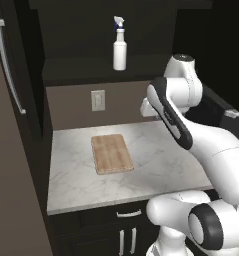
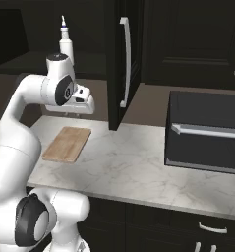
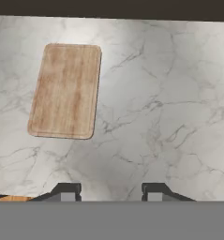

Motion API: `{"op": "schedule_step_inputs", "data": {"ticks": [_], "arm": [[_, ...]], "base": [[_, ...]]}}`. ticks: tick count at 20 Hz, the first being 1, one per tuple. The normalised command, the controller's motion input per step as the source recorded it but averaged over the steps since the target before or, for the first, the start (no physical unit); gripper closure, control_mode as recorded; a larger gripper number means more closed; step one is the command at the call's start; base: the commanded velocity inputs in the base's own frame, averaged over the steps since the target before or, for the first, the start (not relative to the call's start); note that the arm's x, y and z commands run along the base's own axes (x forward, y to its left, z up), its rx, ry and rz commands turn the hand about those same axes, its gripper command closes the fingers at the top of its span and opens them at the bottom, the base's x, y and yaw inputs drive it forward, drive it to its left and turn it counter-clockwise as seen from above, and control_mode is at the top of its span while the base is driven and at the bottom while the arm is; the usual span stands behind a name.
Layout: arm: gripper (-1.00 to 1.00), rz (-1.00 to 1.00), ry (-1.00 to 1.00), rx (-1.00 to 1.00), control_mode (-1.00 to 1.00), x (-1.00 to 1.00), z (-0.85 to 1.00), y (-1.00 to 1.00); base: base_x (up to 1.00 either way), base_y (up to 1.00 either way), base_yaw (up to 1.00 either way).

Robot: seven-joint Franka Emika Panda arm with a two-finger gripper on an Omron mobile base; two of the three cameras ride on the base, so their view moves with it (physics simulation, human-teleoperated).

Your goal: Grab the spray bottle from the cabinet, then place it next to the cutting board for sanitizing. Then grab the dish brush from the countertop next to the sink and place it next to the cutting board.

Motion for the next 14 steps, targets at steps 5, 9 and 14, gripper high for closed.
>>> {"op": "schedule_step_inputs", "data": {"ticks": [5, 9, 14], "arm": [[-1.00, 0.00, -0.13, 0.00, -1.00, -0.50, 0.00, 0.02], [-1.00, -0.01, -0.38, 0.00, -1.00, -0.63, 0.04, 0.19], [-1.00, 0.00, -0.45, 0.00, -1.00, -0.63, 0.30, 0.14]], "base": [[0.00, 0.00, 0.00], [0.00, 0.00, 0.00], [0.00, 0.00, 0.00]]}}
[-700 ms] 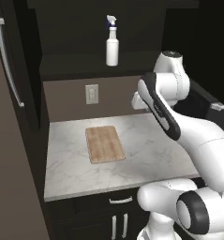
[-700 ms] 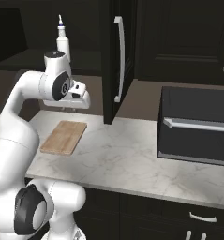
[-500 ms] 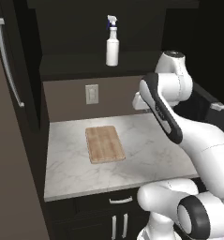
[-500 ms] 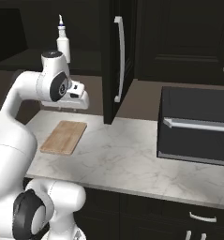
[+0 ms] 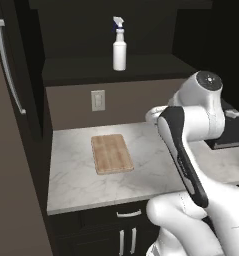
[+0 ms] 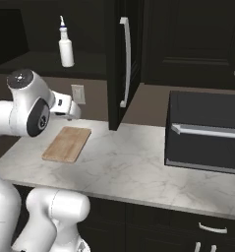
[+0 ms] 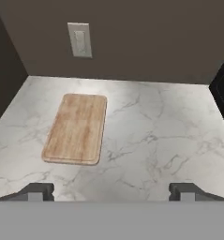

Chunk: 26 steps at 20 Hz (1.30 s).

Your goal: Grab the spray bottle from the cabinet, then place it next to the cutting board for sanitizing. Then grab the dish brush from the countertop next to the sink and place it next to the cutting board.

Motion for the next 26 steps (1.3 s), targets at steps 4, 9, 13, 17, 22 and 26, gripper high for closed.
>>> {"op": "schedule_step_inputs", "data": {"ticks": [4, 9, 13, 17, 22, 26], "arm": [[-1.00, 0.00, -0.47, 0.00, -1.00, -0.48, 0.52, 0.29], [-1.00, 0.00, -0.46, 0.00, -1.00, -0.42, 0.79, 0.10], [-1.00, 0.00, -0.47, 0.00, -1.00, -0.52, 0.88, 0.00], [-1.00, 0.00, -0.31, 0.00, -1.00, -0.46, 0.76, 0.00], [-1.00, 0.00, -0.13, 0.05, -1.00, -0.22, 0.64, 0.03], [-1.00, 0.00, -0.03, 0.00, -1.00, -0.04, 0.62, 0.09]], "base": [[0.00, 0.00, 0.00], [0.00, 0.00, 0.00], [0.00, 0.00, 0.00], [0.00, 0.00, 0.00], [0.00, 0.00, 0.00], [0.00, 0.00, 0.00]]}}
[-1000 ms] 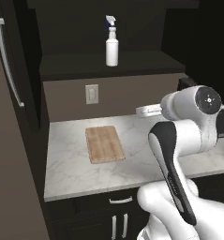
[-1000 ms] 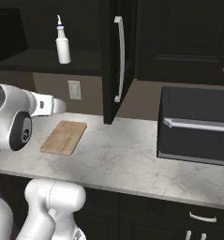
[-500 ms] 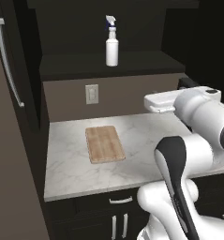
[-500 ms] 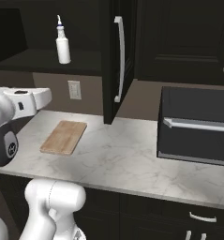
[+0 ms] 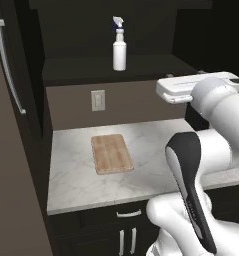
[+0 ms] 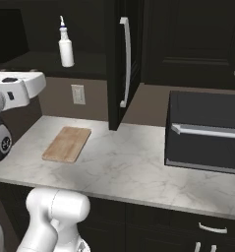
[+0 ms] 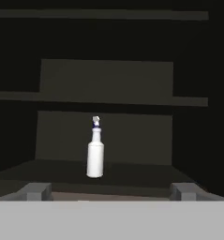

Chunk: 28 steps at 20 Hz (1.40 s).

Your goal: Grab the spray bottle from the cabinet, then place it next to the cutting board for sanitizing. Then grab the dish brush from the countertop next to the sink and place it next to the cutting board.

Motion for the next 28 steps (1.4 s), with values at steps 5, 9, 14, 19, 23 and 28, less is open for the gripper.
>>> {"op": "schedule_step_inputs", "data": {"ticks": [5, 9, 14, 19, 23, 28], "arm": [[-1.00, 0.00, 0.07, 0.00, -1.00, 0.00, 0.53, 0.12], [-1.00, 0.00, 0.06, 0.00, -1.00, 0.04, 0.26, 0.00], [-1.00, 0.00, 0.01, 0.00, -1.00, 0.13, 0.05, 0.00], [-1.00, 0.00, 0.00, 0.00, -1.00, 0.34, -0.06, 0.12], [-1.00, 0.00, 0.00, 0.00, -1.00, 0.52, -0.12, 0.09], [-1.00, 0.00, 0.00, 0.00, -1.00, 0.59, -0.14, 0.17]], "base": [[0.00, 0.00, 0.00], [0.00, 0.00, 0.00], [0.00, 0.00, 0.00], [0.00, 0.00, 0.00], [0.00, 0.00, 0.00], [0.00, 0.00, 0.00]]}}
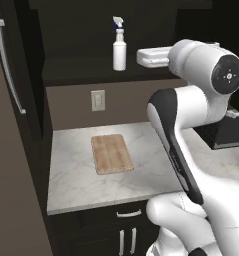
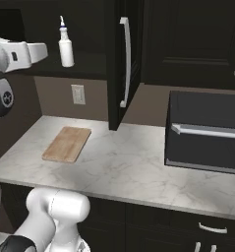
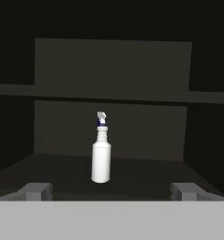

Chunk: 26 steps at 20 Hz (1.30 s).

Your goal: Grab the spray bottle from the cabinet, then place it next to the cutting board for sanitizing. Then grab the dish brush from the countertop next to the sink and place it next to the cutting board.

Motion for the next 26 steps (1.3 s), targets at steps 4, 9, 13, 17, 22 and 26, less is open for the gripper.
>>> {"op": "schedule_step_inputs", "data": {"ticks": [4, 9, 13, 17, 22, 26], "arm": [[-1.00, 0.00, 0.00, 0.00, -1.00, 0.63, -0.07, 0.13], [-1.00, 0.00, 0.00, 0.00, -1.00, 0.65, 0.00, 0.11], [-1.00, 0.00, 0.00, 0.00, -1.00, 0.64, 0.00, 0.04], [-1.00, 0.00, 0.00, 0.00, -1.00, 0.60, 0.00, 0.06], [-1.00, 0.00, 0.00, 0.00, -1.00, 0.54, 0.00, 0.08], [-1.00, 0.00, 0.00, 0.00, -1.00, 0.50, 0.00, 0.20]], "base": [[0.00, 0.00, 0.00], [0.00, 0.00, 0.00], [0.00, 0.00, 0.00], [0.00, 0.00, 0.00], [0.00, 0.00, 0.00], [0.00, 0.00, 0.00]]}}
